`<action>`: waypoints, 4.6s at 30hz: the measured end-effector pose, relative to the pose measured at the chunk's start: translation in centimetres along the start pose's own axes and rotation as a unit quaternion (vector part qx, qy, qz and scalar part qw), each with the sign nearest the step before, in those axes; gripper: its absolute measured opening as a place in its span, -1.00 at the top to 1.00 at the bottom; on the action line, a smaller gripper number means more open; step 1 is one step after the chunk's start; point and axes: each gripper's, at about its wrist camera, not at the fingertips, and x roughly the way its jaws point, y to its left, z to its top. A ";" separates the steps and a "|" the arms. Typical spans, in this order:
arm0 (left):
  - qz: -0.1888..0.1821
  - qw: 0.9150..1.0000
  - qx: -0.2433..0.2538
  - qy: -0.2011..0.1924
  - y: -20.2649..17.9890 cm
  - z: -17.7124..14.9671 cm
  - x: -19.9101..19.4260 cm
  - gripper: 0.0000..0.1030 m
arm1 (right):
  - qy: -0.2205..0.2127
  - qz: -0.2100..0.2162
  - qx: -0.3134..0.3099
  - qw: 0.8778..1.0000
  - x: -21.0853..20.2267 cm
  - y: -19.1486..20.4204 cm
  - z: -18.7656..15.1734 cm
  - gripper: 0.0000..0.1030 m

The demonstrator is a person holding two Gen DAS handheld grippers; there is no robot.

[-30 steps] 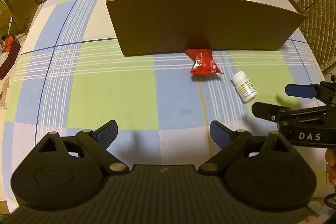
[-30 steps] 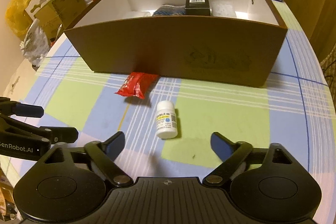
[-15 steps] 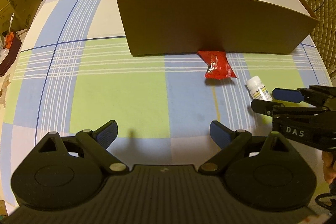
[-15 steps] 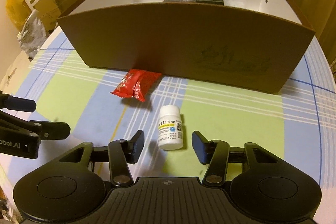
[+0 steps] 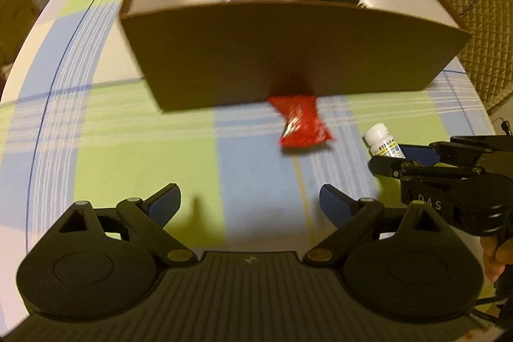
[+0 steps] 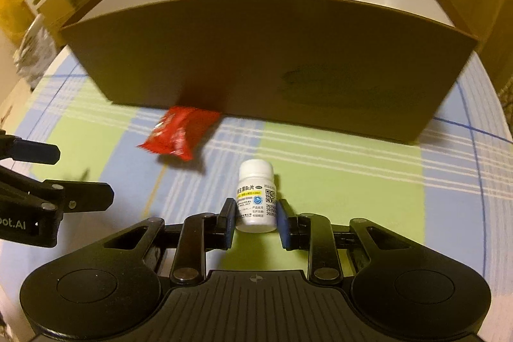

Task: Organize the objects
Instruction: 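Grasp the red snack packet with the left tool while the right tool grasps the white pill bottle, then carry the red packet with the left tool into the brown box while the right tool carries the pill bottle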

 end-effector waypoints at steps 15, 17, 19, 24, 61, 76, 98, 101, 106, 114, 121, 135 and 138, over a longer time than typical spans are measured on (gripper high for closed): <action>-0.026 0.998 0.042 -0.044 -3.3 3.7 4.5 -0.13 | -0.009 -0.027 0.052 0.998 -0.6 -4.1 0.6 0.53; -0.020 0.998 0.046 -0.042 -3.5 3.8 5.1 -0.07 | -0.009 -0.028 0.052 0.998 -0.6 -4.2 0.7 0.53; -0.014 0.998 0.051 -0.042 -3.6 4.0 5.7 0.09 | -0.009 -0.028 0.051 0.998 -0.6 -4.2 0.7 0.53; -0.014 0.998 0.054 -0.041 -3.6 4.0 6.5 0.31 | -0.010 -0.030 0.048 0.998 -0.4 -4.2 0.8 0.53; -0.001 1.000 0.017 -0.002 -0.3 -3.1 2.0 0.48 | 0.013 0.018 -0.010 1.000 -1.2 -0.7 -2.2 0.54; -0.003 0.999 0.007 -0.031 -1.2 -3.5 -1.0 0.49 | -0.009 0.057 -0.017 0.998 -4.9 0.9 -2.9 0.54; -0.007 0.995 0.015 -0.103 -2.0 1.7 -5.9 0.49 | -0.078 0.088 -0.034 0.992 -9.2 2.0 1.7 0.54; -0.006 0.994 0.018 -0.111 -2.0 2.7 -6.2 0.49 | -0.086 0.091 -0.035 0.991 -9.4 2.2 2.7 0.54; -0.004 0.992 0.022 -0.125 -1.8 4.5 -6.5 0.49 | -0.101 0.094 -0.037 0.990 -9.5 2.4 4.7 0.54; 0.001 0.989 0.026 -0.146 -1.2 7.6 -6.5 0.49 | -0.117 0.094 -0.036 0.988 -9.0 2.5 7.8 0.54; 0.005 0.988 0.028 -0.150 -0.7 10.4 -5.5 0.48 | -0.120 0.086 -0.034 0.989 -7.5 2.4 10.3 0.54; 0.013 0.990 0.038 -0.133 0.5 14.9 -1.6 0.48 | -0.102 0.074 -0.025 0.992 -3.3 1.1 14.5 0.54; 0.017 0.991 0.038 -0.128 0.7 15.7 -0.6 0.48 | -0.099 0.071 -0.024 0.992 -2.5 0.9 15.5 0.54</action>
